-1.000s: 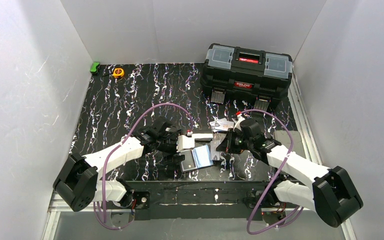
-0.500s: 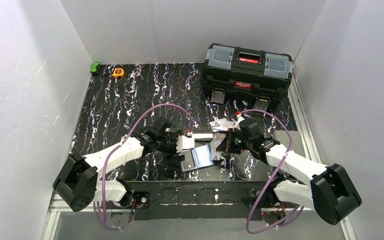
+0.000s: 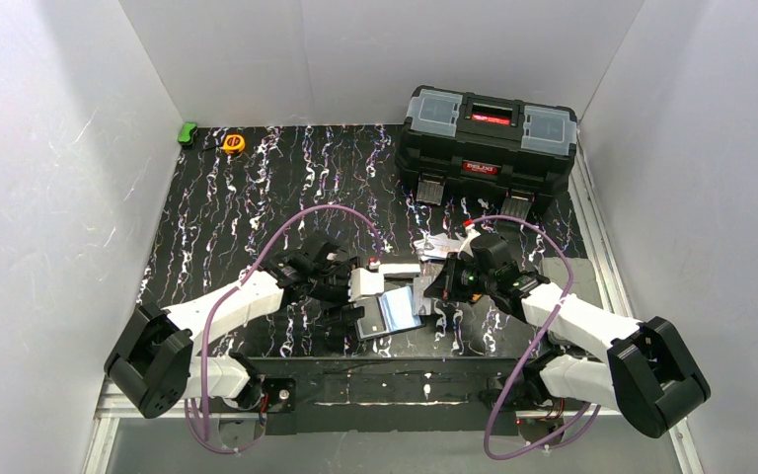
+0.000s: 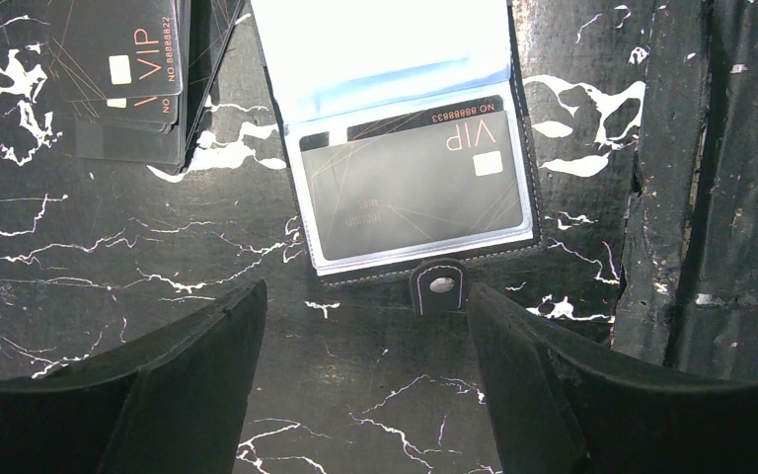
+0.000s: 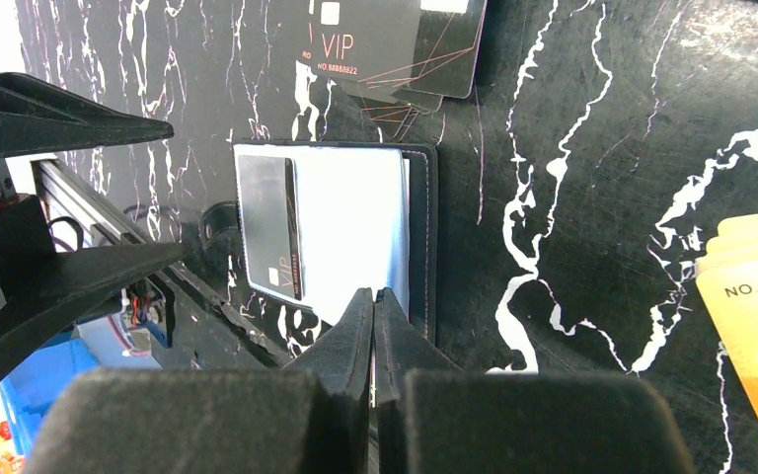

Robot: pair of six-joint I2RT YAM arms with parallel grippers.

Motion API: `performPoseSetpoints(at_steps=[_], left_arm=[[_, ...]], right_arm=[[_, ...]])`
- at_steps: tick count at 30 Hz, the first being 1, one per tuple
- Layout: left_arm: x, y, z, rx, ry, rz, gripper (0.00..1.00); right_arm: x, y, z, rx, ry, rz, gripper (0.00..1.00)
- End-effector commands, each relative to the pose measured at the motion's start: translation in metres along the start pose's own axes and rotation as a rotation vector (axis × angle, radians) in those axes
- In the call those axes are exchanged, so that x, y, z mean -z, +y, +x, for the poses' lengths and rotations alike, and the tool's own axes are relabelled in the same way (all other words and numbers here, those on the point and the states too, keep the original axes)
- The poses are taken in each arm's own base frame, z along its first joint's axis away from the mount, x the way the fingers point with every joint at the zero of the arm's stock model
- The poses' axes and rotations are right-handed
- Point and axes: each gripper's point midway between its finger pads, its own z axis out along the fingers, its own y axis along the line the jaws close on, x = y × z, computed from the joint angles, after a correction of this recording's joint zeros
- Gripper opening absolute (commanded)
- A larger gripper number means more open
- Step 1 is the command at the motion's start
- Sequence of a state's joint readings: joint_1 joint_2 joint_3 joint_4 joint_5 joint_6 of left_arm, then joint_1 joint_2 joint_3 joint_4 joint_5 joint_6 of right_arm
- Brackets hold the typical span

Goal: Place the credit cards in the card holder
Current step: Turn over the card slot in the card holder.

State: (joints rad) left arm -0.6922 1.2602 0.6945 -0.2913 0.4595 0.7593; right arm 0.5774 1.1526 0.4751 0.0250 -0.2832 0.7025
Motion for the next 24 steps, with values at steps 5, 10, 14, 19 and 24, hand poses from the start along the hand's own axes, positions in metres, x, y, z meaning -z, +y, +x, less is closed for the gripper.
performPoseSetpoints(at_steps=[5, 10, 14, 19, 24], left_arm=[[0.003, -0.007, -0.003, -0.021, -0.019, 0.009, 0.73], [0.003, -0.007, -0.003, -0.022, -0.018, 0.010, 0.73], [0.003, -0.008, -0.003, -0.022, -0.021, 0.013, 0.73], [0.003, -0.008, -0.004, -0.024, -0.022, 0.013, 0.73], [0.003, -0.008, -0.005, -0.023, -0.024, 0.013, 0.72]], right_arm=[[0.001, 0.000, -0.007, 0.038, -0.035, 0.004, 0.01], [0.002, -0.001, -0.006, 0.038, -0.034, 0.005, 0.01], [0.002, -0.001, -0.005, 0.036, -0.030, 0.002, 0.01], [-0.001, -0.002, -0.001, 0.029, -0.020, -0.005, 0.01], [-0.003, -0.005, 0.002, 0.030, -0.010, -0.002, 0.01]])
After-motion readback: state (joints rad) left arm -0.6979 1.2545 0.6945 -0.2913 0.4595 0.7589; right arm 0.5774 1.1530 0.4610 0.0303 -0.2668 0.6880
